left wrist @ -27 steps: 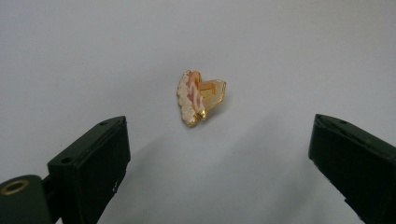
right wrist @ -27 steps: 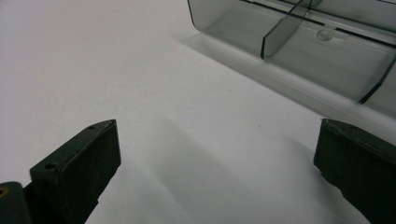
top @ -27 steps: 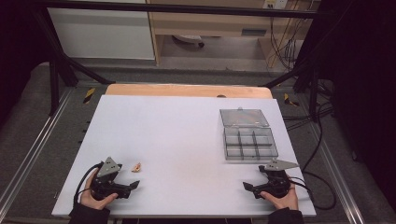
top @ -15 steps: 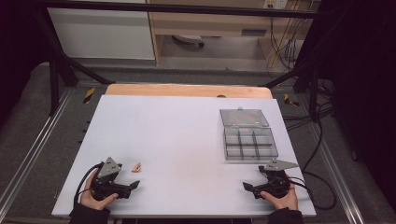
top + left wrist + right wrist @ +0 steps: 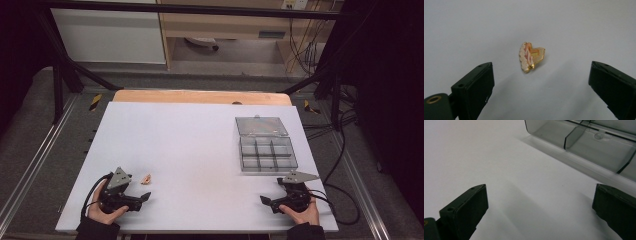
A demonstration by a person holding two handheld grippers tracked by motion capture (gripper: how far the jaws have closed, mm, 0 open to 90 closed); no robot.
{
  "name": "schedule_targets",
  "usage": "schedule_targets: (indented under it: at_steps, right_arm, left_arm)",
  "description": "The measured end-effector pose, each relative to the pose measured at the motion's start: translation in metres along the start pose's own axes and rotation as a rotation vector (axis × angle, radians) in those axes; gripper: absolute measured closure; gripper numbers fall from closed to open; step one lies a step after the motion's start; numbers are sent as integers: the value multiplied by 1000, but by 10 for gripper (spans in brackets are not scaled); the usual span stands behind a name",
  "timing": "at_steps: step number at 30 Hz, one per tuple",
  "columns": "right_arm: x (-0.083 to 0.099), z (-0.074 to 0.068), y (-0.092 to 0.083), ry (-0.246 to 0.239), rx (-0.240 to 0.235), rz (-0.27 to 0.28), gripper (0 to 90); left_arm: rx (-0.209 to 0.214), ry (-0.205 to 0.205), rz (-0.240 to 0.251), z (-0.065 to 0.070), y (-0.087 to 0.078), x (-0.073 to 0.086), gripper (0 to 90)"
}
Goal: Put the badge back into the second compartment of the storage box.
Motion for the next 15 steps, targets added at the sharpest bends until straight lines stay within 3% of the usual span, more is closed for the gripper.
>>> schedule_targets:
  at_steps: [15]
  right_arm:
    - [0, 1, -1, -8, 4, 0, 7]
  left_arm:
    - [-42, 0, -3, 1, 5, -13, 87]
Point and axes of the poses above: each handheld gripper's, and its own axes: y roughly forward along the jaws, x roughly out of its underside, z roughly to its right, the point moved 10 cm from there along y, roughly forward along the jaws, and after that the axes turned 12 degrees about -y, right-handed, at the moved point
